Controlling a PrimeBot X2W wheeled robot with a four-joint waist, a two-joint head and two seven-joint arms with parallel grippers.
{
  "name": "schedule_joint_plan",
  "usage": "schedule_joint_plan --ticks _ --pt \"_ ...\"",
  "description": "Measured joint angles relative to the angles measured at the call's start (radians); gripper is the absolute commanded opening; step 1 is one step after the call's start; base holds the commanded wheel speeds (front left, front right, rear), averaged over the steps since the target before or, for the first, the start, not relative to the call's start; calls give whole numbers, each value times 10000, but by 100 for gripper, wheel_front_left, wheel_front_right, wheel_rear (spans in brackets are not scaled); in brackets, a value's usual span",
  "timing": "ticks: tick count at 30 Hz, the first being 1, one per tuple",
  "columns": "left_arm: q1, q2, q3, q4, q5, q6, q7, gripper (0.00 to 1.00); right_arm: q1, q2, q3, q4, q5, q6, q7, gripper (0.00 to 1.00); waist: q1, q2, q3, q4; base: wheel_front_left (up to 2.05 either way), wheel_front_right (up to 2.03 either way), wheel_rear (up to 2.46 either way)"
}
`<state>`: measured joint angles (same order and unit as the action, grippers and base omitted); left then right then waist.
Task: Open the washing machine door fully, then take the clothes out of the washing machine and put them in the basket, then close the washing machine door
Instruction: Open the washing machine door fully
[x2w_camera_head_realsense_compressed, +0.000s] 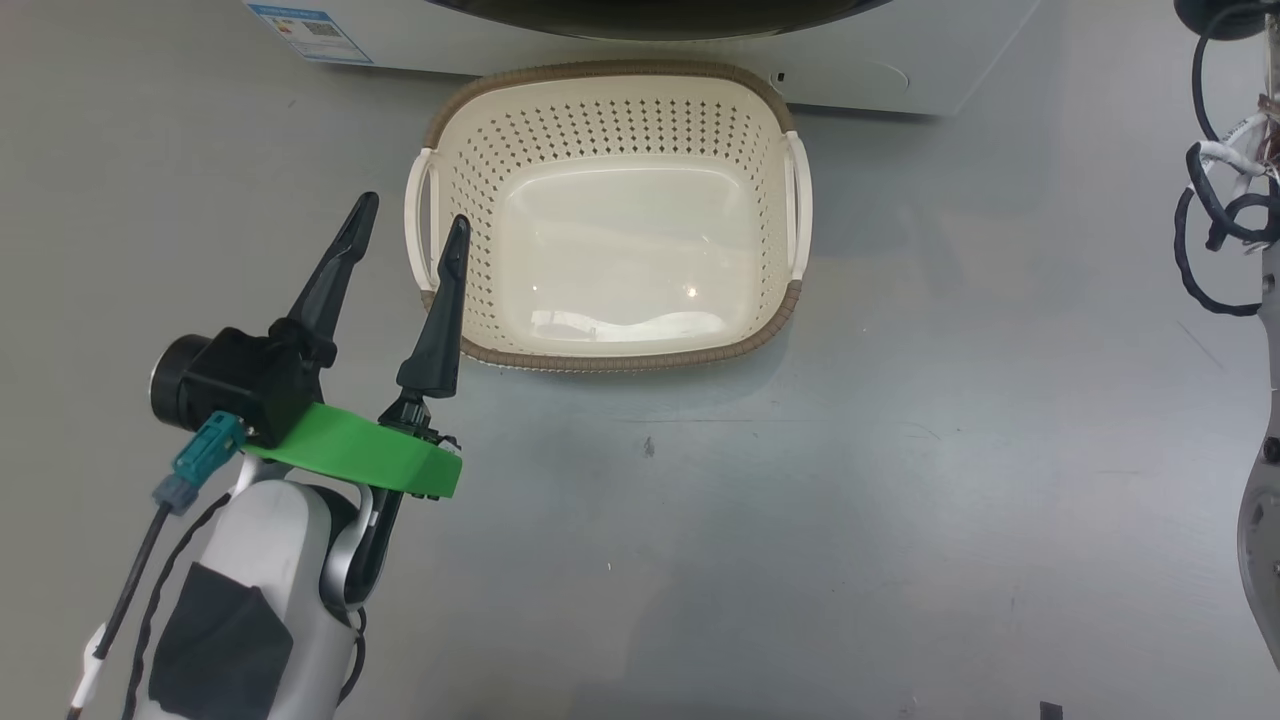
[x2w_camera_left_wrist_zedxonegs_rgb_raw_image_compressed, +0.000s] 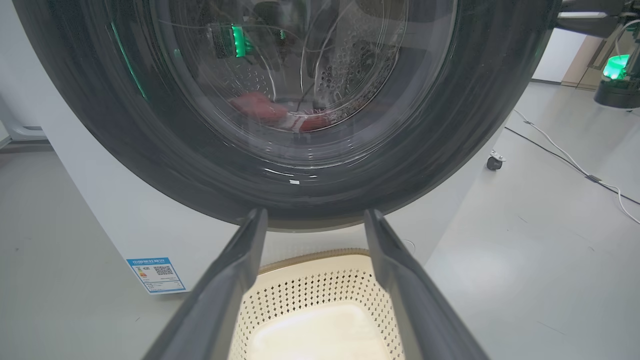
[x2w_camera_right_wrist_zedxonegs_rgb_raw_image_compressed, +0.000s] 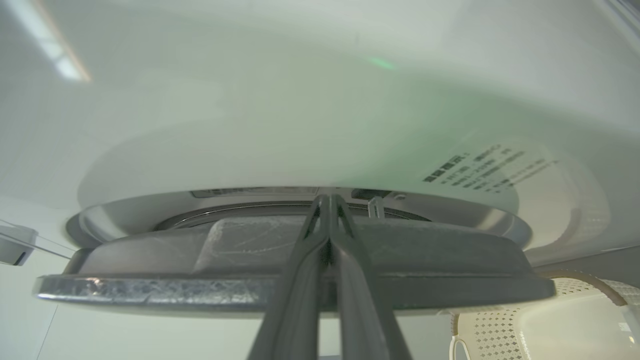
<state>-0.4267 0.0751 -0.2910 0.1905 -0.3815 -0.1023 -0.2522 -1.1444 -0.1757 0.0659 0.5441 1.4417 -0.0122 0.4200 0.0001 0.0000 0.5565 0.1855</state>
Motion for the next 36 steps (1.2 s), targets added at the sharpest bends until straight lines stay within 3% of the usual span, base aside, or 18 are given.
schedule_joint_plan --ticks 18,31,36 --pt "-236 -130 -21 65 48 -96 0 100 -790 -148 146 562 163 -61 880 0 0 0 225 206 0 0 0" --pt "-250 -207 50 230 153 -102 0 100 -820 -245 -92 955 721 316 1488 0 0 0 195 277 0 0 0" --pt "-251 -215 104 316 345 -104 0 100 -743 -286 -84 1124 802 612 1620 0 0 0 83 270 0 0 0"
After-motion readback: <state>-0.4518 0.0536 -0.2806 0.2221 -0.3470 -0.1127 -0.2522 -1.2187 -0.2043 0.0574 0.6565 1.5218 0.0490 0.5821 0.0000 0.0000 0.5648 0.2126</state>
